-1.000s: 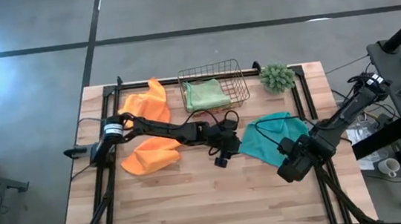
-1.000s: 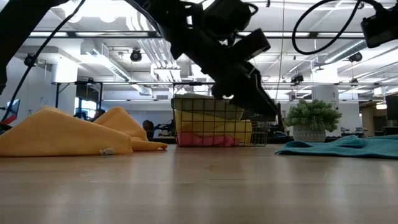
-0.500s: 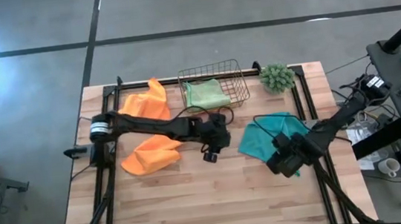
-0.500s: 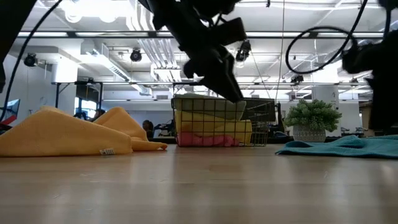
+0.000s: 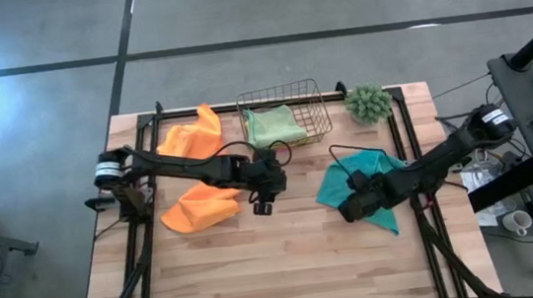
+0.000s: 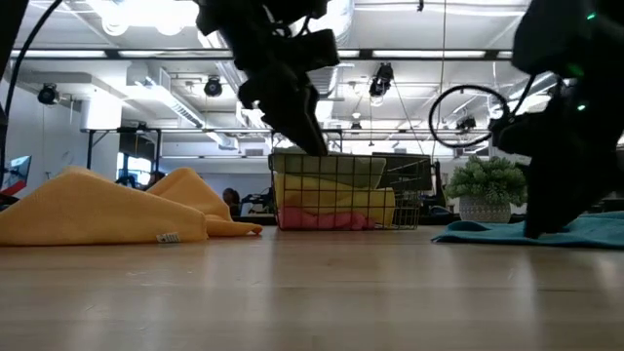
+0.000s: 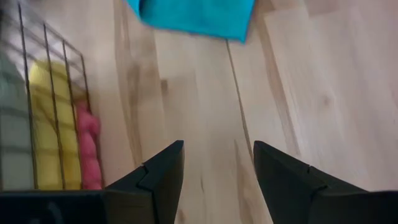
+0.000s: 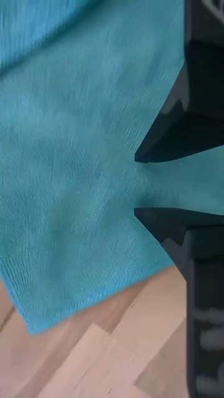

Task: Fold microfiber towels
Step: Fold the blue microfiber cloth

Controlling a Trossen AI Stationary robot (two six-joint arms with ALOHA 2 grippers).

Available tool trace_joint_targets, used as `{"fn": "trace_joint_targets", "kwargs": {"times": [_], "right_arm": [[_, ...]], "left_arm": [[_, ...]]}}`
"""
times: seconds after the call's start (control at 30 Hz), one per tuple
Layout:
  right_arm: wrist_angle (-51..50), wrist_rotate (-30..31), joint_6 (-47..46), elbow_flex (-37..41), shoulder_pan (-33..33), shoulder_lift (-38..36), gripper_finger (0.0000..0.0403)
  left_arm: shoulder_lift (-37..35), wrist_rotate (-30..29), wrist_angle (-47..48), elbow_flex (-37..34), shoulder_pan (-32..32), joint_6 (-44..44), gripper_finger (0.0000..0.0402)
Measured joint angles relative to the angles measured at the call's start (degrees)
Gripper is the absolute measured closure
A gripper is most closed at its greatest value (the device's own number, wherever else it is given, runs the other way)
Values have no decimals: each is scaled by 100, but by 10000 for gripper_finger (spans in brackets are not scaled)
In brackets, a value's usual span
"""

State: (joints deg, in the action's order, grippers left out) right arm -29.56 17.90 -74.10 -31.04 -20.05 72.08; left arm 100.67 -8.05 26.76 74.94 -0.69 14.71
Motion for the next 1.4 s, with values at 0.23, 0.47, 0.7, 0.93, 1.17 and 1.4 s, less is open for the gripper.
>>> {"fn": "trace_joint_targets", "kwargs": {"times": [0.23, 0.47, 0.7, 0.93, 1.17, 1.4], "right_arm": [[1267, -497, 425, -169, 338, 897, 291], [2535, -988, 1185, -889, 431, 1928, 290], [2412, -1331, 2178, -2236, 435, 2864, 290], [871, -943, 2719, -3183, 430, 2818, 289], [454, -915, 2920, -3807, 344, 2610, 290], [-665, -889, 2847, -4330, -28, 2539, 293]], "left_arm": [[-415, 1, -17, -694, -77, -514, 224], [-720, 19, -340, -1255, -285, -843, 224], [-603, 457, -516, -1321, -559, -837, 224], [-418, 552, -521, -1327, -891, -666, 224], [-396, 542, -750, -1356, -1089, -661, 224], [-394, 447, -1078, -1518, -1210, -690, 224]]}}
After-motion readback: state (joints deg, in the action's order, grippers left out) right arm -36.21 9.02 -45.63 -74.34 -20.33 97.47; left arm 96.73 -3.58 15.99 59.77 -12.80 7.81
